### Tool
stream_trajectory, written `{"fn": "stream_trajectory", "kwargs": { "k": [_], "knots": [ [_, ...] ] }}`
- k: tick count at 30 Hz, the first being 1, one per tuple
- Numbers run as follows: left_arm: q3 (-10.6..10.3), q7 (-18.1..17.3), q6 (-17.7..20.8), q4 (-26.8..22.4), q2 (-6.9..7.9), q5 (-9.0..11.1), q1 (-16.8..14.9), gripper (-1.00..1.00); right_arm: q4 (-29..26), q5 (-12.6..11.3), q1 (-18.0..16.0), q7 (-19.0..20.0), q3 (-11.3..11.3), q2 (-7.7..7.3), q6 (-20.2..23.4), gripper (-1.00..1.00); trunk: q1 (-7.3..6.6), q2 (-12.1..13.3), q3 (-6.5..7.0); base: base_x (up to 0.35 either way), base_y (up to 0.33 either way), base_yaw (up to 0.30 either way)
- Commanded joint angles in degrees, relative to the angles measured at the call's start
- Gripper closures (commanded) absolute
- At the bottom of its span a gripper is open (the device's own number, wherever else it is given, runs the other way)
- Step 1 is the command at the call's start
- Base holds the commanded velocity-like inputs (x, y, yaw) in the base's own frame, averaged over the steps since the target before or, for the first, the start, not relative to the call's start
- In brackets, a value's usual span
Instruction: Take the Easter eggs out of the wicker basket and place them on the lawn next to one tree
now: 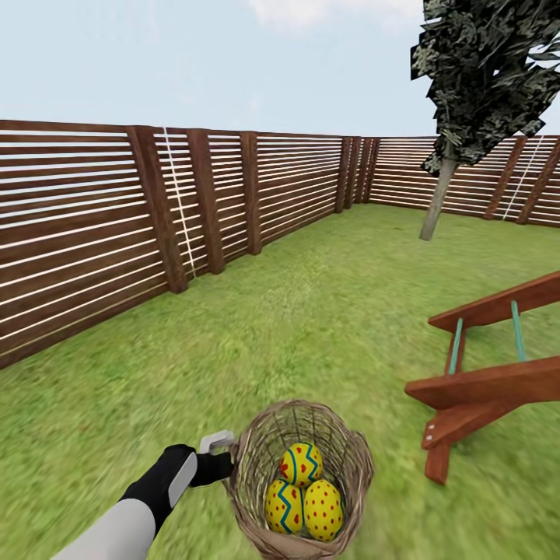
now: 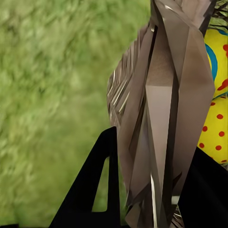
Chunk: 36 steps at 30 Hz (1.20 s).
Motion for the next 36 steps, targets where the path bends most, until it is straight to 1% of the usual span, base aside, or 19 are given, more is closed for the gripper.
{"fn": "stream_trajectory", "kwargs": {
  "k": [1,36],
  "knots": [
    [0.36,-0.07,0.41,-0.10,-0.02,0.70,-0.03,1.00,0.20,0.36,-0.08,0.11,-0.49,-0.02,-0.36,-1.00,0.03,-0.03,-0.05,0.318,0.000,0.000],
    [0.36,-0.07,0.41,-0.10,-0.01,0.70,-0.03,1.00,0.20,0.36,-0.08,0.11,-0.49,-0.04,-0.36,-1.00,0.03,-0.03,-0.05,0.319,0.000,0.000]
  ]
}}
